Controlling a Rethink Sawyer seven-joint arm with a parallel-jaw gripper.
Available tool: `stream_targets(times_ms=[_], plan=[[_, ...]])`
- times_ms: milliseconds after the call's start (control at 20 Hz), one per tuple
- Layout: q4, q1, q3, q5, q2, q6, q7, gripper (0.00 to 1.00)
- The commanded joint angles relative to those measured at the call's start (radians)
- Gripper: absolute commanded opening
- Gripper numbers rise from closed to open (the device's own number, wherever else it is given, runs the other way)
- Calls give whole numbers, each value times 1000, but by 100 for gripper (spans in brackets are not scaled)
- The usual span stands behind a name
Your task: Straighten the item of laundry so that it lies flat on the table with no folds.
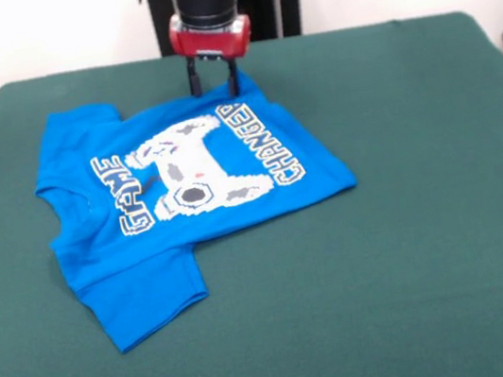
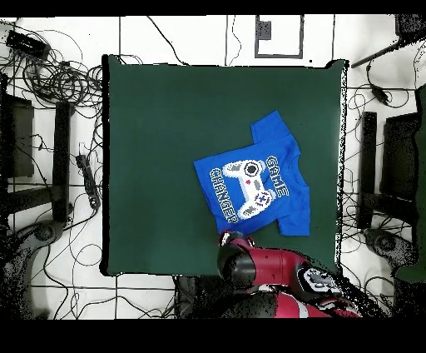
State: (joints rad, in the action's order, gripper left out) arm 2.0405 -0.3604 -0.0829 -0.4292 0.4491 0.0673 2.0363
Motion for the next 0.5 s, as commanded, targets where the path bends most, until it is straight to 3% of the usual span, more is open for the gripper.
stream_targets(times_ms=[50,500], plan=[[-34,2,28,-17,-139,58,109,100],[13,-13,-2,-50,-142,101,106,100]])
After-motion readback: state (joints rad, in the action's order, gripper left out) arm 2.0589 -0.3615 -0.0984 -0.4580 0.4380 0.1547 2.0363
